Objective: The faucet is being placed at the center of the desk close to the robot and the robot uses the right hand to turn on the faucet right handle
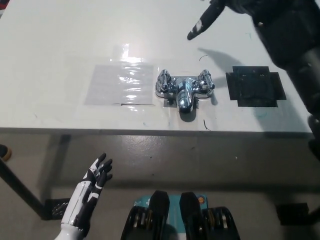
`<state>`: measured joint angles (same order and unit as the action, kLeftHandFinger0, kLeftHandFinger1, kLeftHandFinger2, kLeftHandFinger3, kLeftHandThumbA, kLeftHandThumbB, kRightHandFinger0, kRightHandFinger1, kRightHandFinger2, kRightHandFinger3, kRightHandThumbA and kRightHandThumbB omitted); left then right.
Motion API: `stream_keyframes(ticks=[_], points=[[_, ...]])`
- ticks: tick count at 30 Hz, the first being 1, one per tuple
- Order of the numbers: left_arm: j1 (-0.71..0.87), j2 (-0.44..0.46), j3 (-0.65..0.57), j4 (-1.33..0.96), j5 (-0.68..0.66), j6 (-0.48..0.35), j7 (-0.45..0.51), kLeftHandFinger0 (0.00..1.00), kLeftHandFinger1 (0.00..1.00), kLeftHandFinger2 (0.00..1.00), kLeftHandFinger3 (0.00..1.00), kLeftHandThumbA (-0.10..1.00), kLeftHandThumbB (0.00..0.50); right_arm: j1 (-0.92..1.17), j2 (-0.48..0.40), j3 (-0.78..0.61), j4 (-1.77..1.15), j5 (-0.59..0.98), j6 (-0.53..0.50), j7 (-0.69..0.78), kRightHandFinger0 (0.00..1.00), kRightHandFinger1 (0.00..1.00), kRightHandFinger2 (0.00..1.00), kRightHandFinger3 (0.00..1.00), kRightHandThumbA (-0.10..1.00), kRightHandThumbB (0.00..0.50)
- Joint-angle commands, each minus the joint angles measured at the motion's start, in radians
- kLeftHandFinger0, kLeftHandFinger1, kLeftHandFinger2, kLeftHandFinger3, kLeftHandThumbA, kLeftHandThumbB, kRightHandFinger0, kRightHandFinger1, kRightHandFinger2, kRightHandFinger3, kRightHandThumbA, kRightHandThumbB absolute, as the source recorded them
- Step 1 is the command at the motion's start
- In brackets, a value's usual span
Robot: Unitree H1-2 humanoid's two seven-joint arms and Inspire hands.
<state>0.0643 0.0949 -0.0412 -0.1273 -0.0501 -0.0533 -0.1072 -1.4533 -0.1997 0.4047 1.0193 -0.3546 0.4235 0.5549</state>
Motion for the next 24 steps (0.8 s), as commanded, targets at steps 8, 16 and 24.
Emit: stream_keyframes(ticks=[8, 16, 24], points=[[-0.029, 0.019, -0.005, -0.012, 0.008, -0.018, -0.012, 1.0, 1.0, 1.0, 1.0, 0.89, 0.131, -0.163, 0.058, 0.077, 0.221, -0.054, -0.082, 0.021, 1.0, 1.0, 1.0, 1.0, 1.0, 0.193], [-0.034, 0.019, -0.004, -0.011, 0.004, -0.024, -0.012, 1.0, 1.0, 1.0, 1.0, 0.89, 0.142, -0.146, 0.062, 0.065, 0.288, -0.04, -0.115, 0.026, 1.0, 1.0, 1.0, 1.0, 1.0, 0.154], [-0.037, 0.021, -0.002, -0.012, 0.01, -0.023, -0.008, 1.0, 1.0, 1.0, 1.0, 0.9, 0.151, -0.114, 0.056, 0.066, 0.323, -0.031, -0.149, 0.047, 1.0, 1.0, 1.0, 1.0, 1.0, 0.134]])
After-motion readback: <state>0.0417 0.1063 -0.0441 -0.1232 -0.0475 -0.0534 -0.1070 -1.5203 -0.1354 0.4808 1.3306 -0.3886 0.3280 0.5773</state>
